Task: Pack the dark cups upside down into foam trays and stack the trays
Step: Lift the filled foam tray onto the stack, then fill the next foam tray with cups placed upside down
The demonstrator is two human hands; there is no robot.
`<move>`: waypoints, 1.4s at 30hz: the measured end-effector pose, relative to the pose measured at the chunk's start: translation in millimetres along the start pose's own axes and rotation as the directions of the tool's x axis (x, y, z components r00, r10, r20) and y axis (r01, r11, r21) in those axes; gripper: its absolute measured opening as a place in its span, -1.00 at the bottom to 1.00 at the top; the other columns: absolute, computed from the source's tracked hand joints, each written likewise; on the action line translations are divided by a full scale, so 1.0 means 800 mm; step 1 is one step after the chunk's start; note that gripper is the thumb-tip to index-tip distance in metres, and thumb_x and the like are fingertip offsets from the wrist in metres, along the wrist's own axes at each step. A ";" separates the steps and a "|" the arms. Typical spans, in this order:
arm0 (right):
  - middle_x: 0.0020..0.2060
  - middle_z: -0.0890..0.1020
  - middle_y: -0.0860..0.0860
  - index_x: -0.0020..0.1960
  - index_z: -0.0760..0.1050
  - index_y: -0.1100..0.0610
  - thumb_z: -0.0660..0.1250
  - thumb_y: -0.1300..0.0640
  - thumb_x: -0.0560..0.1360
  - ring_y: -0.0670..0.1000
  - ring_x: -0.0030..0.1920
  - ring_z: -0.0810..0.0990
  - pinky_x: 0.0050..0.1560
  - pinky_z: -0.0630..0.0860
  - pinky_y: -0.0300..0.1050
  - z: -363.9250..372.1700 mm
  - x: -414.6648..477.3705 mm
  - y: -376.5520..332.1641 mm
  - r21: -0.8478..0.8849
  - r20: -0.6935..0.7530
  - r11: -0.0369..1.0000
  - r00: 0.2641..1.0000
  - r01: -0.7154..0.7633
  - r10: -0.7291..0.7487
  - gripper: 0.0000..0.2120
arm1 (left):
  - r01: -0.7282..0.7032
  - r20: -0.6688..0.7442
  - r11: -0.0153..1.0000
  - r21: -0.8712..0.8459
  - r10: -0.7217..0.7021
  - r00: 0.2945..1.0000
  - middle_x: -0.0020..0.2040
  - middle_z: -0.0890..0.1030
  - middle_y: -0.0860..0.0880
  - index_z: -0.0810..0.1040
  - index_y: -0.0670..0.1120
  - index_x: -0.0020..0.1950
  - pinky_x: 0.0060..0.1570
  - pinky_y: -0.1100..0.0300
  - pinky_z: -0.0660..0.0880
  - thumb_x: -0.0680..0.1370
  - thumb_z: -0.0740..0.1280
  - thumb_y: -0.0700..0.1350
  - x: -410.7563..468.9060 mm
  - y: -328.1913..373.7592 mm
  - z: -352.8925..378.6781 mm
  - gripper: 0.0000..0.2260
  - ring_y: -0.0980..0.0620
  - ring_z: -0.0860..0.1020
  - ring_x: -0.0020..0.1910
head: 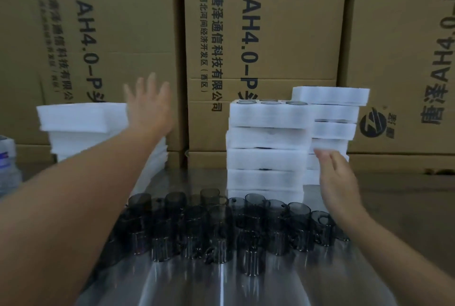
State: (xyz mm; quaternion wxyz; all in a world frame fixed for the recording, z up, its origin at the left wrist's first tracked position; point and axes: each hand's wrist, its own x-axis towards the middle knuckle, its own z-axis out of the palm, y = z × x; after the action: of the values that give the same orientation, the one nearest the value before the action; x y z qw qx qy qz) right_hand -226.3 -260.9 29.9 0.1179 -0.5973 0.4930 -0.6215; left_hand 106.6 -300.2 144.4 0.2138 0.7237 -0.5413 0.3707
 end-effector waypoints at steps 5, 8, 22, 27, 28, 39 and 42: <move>-0.15 0.53 -0.13 -0.13 0.51 -0.01 0.07 0.07 0.63 0.12 0.03 0.50 0.03 0.34 0.01 -0.005 -0.122 0.059 0.003 -0.130 0.995 0.987 -0.099 0.099 -0.73 | 0.382 0.332 0.922 0.068 -0.382 0.863 0.48 0.20 -0.19 0.16 -0.16 0.50 0.37 -0.30 0.16 0.51 0.35 0.11 -0.021 -0.085 -0.001 -0.31 -0.29 0.21 0.43; -0.21 0.48 -0.13 -0.13 0.49 0.07 0.03 0.04 0.56 0.07 -0.07 0.44 -0.04 0.30 -0.02 -0.005 -0.136 0.066 -0.194 -0.042 0.981 0.999 0.021 -0.030 -0.71 | 0.296 0.274 0.955 0.015 -0.288 0.917 0.33 0.29 -0.20 0.27 -0.18 0.37 0.17 -0.18 0.39 0.52 0.38 -0.05 -0.033 -0.105 0.009 -0.50 -0.27 0.34 0.26; -0.34 0.54 0.05 -0.25 0.48 0.26 0.02 0.00 0.54 0.09 -0.25 0.46 -0.26 0.26 -0.04 -0.009 -0.132 0.065 -0.214 -0.113 0.977 0.994 -0.017 -0.007 -0.57 | -0.046 -0.054 0.994 -0.104 0.041 0.998 0.17 0.53 -0.30 0.37 -0.24 0.36 0.24 -0.13 0.29 0.43 0.27 -0.36 -0.054 -0.122 0.003 -0.52 -0.30 0.41 0.22; -0.36 0.54 -0.03 -0.26 0.51 0.14 0.02 -0.07 0.51 0.10 -0.27 0.47 -0.22 0.24 -0.06 -0.024 -0.139 0.072 -0.052 -0.236 0.984 0.959 -0.173 0.156 -0.59 | -0.107 -0.268 0.888 -0.446 -0.018 0.963 0.07 0.57 -0.21 0.48 -0.22 0.22 0.23 -0.10 0.27 0.39 0.25 -0.18 -0.141 -0.062 -0.021 -0.60 -0.23 0.46 0.15; -0.37 0.54 -0.03 -0.27 0.50 0.11 0.06 -0.05 0.57 0.13 -0.25 0.49 -0.21 0.27 -0.05 -0.029 -0.141 0.076 -0.027 -0.247 0.980 0.951 -0.199 0.186 -0.61 | -0.127 -0.300 0.847 -0.515 -0.039 0.953 0.04 0.57 -0.19 0.48 -0.22 0.19 0.23 -0.08 0.26 0.37 0.24 -0.17 -0.165 -0.048 -0.022 -0.60 -0.20 0.45 0.12; -0.45 0.50 0.10 -0.21 0.47 0.18 0.03 -0.08 0.65 0.04 -0.49 0.42 -0.46 0.35 -0.19 -0.063 -0.146 0.073 0.337 -0.104 0.801 0.826 -0.495 0.554 -0.54 | -0.519 -0.523 0.504 -0.690 0.149 0.839 -0.11 0.52 -0.08 0.38 -0.11 0.05 0.37 0.20 0.22 0.39 0.21 -0.14 -0.317 0.071 -0.017 -0.76 0.01 0.42 -0.02; -0.43 0.61 0.08 -0.18 0.54 0.10 0.06 -0.13 0.63 0.03 -0.47 0.55 -0.57 0.46 -0.24 -0.067 -0.143 0.070 0.497 -0.016 0.711 0.815 -0.497 0.580 -0.56 | -0.587 -0.536 0.464 -0.663 0.253 0.805 -0.12 0.57 -0.11 0.38 -0.10 0.07 0.31 0.13 0.33 0.38 0.26 -0.15 -0.333 0.076 -0.016 -0.73 0.03 0.43 0.00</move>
State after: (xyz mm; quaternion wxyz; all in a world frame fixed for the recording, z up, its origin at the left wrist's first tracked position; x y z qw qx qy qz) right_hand -267.3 -178.6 -72.9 0.3931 -0.3244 0.4880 -0.7086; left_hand 8.5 -144.3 -57.8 0.5129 0.3033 -0.7624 0.2522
